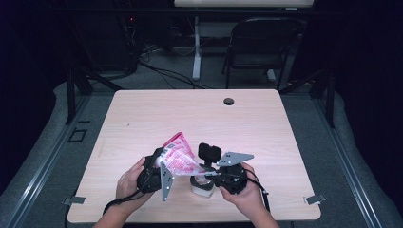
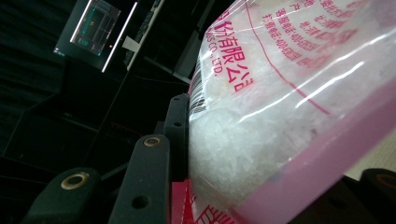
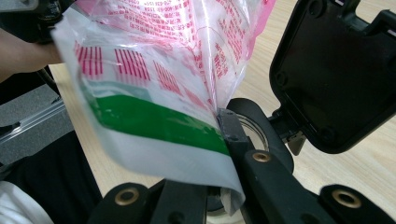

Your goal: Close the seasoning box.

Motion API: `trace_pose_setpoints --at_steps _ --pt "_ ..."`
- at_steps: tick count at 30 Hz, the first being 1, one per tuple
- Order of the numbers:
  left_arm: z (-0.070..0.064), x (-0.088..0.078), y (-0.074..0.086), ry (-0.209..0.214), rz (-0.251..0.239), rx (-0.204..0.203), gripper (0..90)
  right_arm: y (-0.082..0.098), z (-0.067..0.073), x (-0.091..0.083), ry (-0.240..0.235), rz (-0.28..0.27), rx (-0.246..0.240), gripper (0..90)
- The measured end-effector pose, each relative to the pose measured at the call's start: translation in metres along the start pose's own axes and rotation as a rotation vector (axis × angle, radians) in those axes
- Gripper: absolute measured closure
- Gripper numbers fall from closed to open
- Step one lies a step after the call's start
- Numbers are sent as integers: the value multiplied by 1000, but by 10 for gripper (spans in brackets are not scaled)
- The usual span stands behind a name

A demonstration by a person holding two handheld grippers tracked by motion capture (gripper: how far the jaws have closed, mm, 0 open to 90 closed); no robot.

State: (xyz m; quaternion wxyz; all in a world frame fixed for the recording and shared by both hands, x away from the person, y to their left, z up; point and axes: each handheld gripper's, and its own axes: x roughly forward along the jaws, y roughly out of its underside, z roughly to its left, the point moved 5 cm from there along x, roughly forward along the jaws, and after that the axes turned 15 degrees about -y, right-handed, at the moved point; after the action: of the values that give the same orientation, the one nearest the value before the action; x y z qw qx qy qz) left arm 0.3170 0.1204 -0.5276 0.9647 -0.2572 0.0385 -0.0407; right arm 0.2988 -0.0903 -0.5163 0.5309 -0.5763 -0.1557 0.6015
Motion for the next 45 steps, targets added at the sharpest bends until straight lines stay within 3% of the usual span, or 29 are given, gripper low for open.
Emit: trace_pose_setpoints --at_steps 18,45 --pt "6 -3 -6 -14 -16 65 690 2 -1 2 16 10 -8 898" --pt "9 -7 -13 -41 -32 92 695 6 -2 5 28 21 3 892"
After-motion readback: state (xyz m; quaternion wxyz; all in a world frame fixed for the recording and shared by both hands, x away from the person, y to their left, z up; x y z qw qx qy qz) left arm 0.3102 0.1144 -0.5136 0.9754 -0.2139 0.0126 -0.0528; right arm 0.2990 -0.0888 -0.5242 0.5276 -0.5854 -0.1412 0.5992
